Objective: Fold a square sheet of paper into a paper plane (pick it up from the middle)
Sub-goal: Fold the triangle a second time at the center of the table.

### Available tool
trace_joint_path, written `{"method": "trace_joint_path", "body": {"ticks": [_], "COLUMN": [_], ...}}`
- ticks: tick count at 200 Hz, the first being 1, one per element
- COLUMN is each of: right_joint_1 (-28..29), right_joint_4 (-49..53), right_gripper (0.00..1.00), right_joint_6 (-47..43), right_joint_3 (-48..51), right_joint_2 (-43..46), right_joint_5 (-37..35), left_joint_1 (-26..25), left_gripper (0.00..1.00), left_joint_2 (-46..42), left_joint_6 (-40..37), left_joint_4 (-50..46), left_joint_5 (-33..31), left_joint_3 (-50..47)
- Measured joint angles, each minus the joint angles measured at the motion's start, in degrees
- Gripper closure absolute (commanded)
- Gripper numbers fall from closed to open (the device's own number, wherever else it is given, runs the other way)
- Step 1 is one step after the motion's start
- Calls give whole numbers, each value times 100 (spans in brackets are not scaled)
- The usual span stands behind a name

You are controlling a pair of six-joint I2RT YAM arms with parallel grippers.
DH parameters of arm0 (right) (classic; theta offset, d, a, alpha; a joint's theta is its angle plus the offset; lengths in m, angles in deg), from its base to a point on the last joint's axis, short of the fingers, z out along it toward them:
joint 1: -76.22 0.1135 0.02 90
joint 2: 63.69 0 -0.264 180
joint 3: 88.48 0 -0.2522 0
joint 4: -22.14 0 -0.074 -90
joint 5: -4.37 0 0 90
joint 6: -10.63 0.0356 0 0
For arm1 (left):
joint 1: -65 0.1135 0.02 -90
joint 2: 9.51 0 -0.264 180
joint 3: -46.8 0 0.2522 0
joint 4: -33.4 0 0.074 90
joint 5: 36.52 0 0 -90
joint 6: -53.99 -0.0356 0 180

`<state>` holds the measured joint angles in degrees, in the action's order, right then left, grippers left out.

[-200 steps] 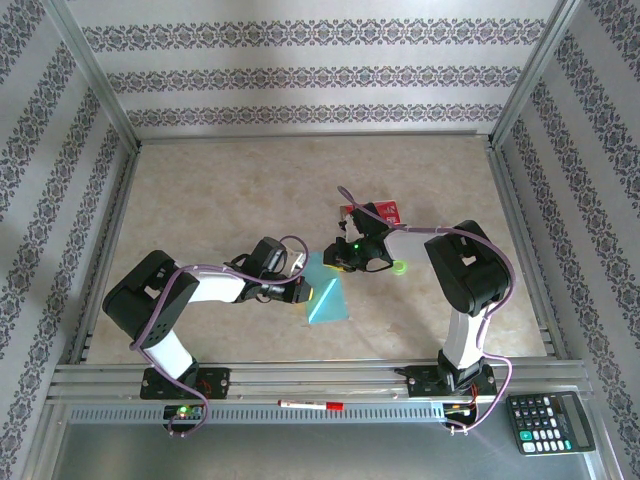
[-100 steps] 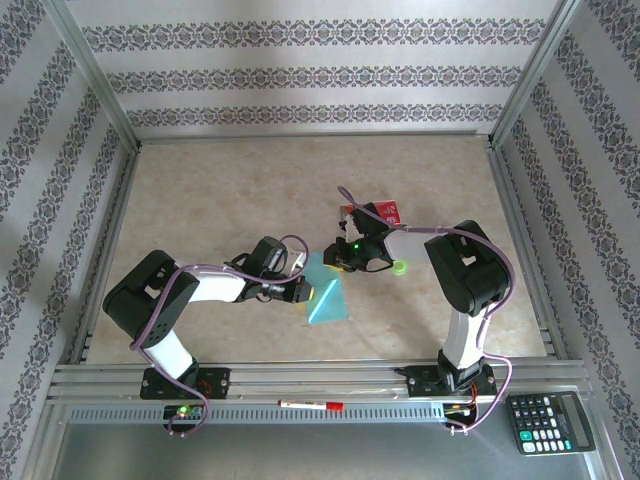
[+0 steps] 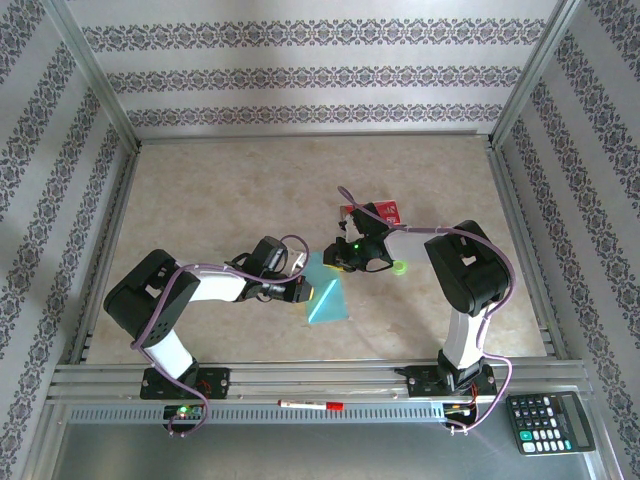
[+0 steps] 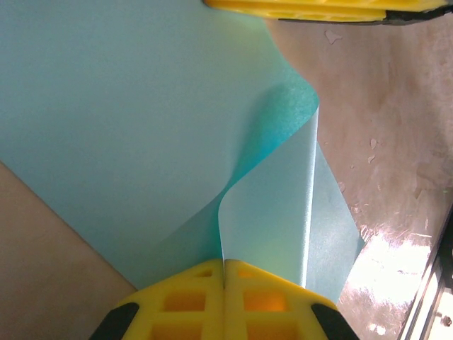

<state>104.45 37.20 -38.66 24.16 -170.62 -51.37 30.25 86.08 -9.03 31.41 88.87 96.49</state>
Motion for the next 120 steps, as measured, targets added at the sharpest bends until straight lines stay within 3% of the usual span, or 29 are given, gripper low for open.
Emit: {"method": "trace_joint_path", "body": {"ticks": [120], "right_joint_1": [0], "right_joint_4": [0], "right_gripper": [76], "right_joint_6": [-2], "right_joint_3": [0], "right_joint_2": [0], "right_joint_5": [17], "left_joint_1": [0], "left_gripper": [100], "left_joint_2": [31], "left_joint_6": [-83], "left_joint_4": [-197], "left_joint_5": [-2], "left_joint_3": [116]}}
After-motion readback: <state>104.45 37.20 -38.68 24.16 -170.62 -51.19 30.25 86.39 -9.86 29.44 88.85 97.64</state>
